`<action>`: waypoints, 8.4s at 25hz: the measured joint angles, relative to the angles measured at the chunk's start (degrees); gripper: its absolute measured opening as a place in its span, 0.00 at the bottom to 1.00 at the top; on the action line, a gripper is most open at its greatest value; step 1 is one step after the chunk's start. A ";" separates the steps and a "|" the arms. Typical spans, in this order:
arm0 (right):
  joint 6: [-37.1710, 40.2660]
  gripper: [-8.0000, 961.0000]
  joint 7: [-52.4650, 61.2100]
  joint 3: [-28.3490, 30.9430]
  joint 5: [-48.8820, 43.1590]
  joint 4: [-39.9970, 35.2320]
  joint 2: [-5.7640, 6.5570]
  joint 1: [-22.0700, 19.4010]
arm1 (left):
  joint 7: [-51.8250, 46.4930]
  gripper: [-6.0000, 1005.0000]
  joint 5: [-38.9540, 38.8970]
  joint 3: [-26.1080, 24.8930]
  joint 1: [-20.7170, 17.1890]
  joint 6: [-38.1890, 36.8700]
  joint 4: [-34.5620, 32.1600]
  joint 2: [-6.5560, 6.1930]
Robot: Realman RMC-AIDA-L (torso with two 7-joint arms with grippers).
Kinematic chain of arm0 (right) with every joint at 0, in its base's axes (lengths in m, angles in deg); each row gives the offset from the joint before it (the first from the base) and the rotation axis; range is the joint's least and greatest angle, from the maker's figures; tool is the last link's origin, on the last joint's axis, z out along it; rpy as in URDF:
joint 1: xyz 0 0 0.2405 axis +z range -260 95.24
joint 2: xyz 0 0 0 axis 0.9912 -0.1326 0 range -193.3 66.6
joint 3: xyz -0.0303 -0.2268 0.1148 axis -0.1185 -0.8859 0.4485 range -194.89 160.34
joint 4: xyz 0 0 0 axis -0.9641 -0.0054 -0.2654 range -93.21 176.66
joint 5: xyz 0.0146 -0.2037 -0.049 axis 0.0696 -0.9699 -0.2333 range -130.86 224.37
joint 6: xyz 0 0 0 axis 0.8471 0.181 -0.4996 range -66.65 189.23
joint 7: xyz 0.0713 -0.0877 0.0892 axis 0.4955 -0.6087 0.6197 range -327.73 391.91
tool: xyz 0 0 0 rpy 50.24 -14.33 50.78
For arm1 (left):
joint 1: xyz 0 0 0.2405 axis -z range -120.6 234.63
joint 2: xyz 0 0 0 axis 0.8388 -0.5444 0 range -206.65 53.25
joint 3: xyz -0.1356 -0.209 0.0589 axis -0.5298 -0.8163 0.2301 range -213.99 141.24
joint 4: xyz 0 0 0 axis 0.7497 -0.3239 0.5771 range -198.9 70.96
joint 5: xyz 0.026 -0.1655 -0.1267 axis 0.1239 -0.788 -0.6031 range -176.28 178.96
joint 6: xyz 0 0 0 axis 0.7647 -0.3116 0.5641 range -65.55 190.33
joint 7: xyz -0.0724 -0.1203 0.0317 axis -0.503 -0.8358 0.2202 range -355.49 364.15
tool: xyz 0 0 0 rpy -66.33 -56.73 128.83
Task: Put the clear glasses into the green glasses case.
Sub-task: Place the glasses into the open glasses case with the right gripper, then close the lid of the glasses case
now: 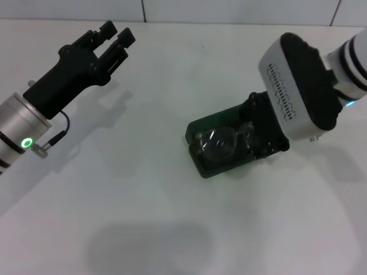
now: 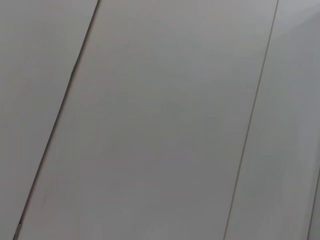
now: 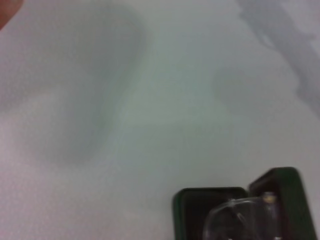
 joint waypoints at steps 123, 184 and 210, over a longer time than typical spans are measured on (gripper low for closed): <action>-1.06 0.57 -58.59 30.03 64.29 52.63 0.37 -26.19 | -2.91 0.50 21.21 0.40 8.13 14.84 -0.15 4.54; -14.36 0.57 -59.05 25.04 66.50 62.93 -0.28 -13.60 | -9.50 0.50 28.42 -4.88 15.52 40.26 -15.56 4.59; -11.05 0.57 -52.02 21.82 66.52 63.47 -0.28 -13.15 | -9.49 0.50 30.74 -4.30 16.74 52.81 -17.07 5.39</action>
